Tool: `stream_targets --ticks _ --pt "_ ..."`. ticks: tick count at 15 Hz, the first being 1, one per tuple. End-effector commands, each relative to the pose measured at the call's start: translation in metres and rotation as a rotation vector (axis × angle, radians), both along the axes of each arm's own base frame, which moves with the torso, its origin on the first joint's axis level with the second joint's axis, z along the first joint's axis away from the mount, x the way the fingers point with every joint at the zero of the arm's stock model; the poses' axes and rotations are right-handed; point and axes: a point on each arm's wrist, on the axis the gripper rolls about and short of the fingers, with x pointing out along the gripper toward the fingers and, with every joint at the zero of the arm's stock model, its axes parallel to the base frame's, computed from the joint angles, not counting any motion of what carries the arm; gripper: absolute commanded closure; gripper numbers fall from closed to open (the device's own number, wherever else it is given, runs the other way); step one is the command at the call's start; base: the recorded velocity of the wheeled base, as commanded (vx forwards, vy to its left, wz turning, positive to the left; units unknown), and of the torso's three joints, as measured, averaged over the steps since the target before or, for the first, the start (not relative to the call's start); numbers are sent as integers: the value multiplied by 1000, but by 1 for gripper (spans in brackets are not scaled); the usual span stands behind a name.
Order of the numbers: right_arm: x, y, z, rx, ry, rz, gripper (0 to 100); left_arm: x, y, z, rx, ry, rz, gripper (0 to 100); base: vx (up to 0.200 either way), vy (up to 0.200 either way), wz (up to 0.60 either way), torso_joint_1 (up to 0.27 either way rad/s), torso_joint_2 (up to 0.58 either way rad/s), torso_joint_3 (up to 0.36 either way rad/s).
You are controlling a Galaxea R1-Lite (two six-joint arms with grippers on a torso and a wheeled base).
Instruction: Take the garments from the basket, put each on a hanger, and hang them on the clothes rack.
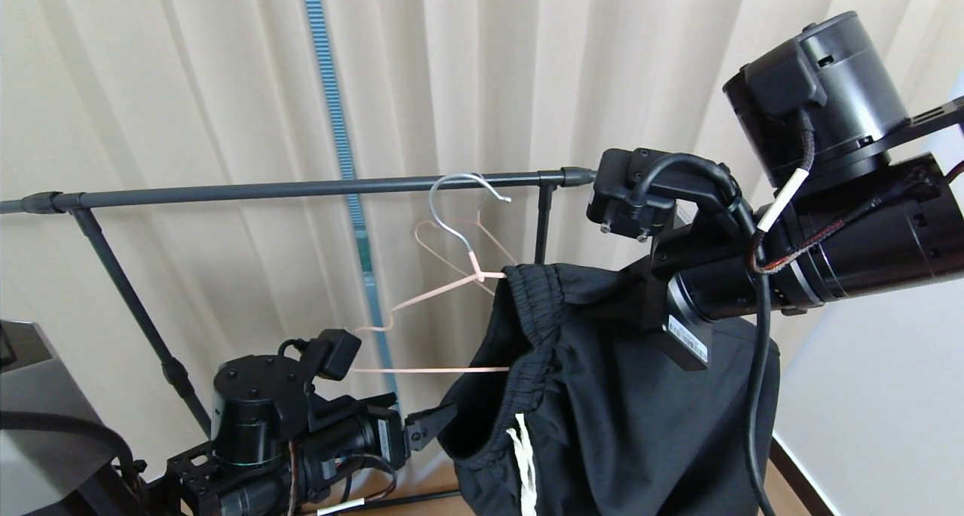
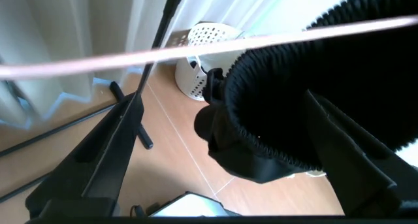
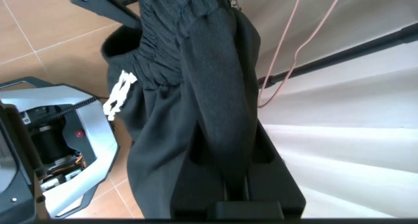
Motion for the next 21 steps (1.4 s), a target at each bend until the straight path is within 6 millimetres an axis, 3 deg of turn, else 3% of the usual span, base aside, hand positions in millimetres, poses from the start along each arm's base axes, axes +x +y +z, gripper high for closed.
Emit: stream_targets --ticks 1,7,8,12,15,21 --pt "-7 1 3 13 -1 10 100 2 -9 -4 9 3 -11 0 0 0 0 0 0 0" --pt "-14 -3 11 49 -4 -3 100 -9 -22 -16 81 11 -23 0 0 0 0 0 0 0" --pt "-15 -4 12 52 -3 -7 100 -10 -23 -18 93 13 -24 100 0 0 0 0 0 0" --pt "-19 -17 5 70 52 -84 100 -13 -23 -15 107 -27 -12 100 0 0 0 0 0 0" --pt "-11 -40 -17 77 61 -172 100 -12 -16 -10 118 -104 1 100 0 0 0 0 0 0" --pt "-20 -56 -55 157 134 -214 100 1 2 -2 138 -150 72 100 0 0 0 0 0 0"
